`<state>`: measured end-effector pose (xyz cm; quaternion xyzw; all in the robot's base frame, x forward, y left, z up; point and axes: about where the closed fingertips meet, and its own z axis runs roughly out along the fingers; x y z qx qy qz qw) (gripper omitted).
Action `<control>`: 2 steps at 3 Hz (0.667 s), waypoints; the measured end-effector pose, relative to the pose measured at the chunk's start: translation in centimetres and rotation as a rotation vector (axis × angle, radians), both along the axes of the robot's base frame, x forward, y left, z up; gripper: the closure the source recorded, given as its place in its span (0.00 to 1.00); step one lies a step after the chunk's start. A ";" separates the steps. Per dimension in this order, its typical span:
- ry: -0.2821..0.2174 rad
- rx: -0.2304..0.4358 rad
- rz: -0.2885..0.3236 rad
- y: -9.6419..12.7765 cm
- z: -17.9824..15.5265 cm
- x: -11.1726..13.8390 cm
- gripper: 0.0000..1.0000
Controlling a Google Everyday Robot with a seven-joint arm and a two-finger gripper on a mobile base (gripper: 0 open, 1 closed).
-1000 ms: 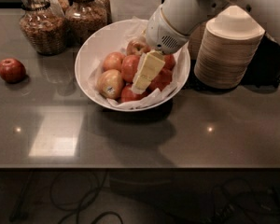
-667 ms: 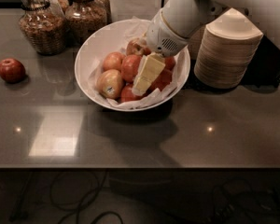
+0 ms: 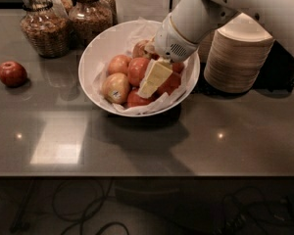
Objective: Pick apple from white bowl
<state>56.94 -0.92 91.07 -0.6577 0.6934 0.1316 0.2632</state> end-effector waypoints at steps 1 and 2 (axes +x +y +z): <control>0.006 0.005 -0.003 0.1 -0.1 0.1 0.52; 0.018 0.015 -0.010 0.1 -0.1 0.2 0.75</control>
Offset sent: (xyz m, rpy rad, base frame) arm 0.0058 -0.0009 -0.0105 0.0445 0.0502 -0.0337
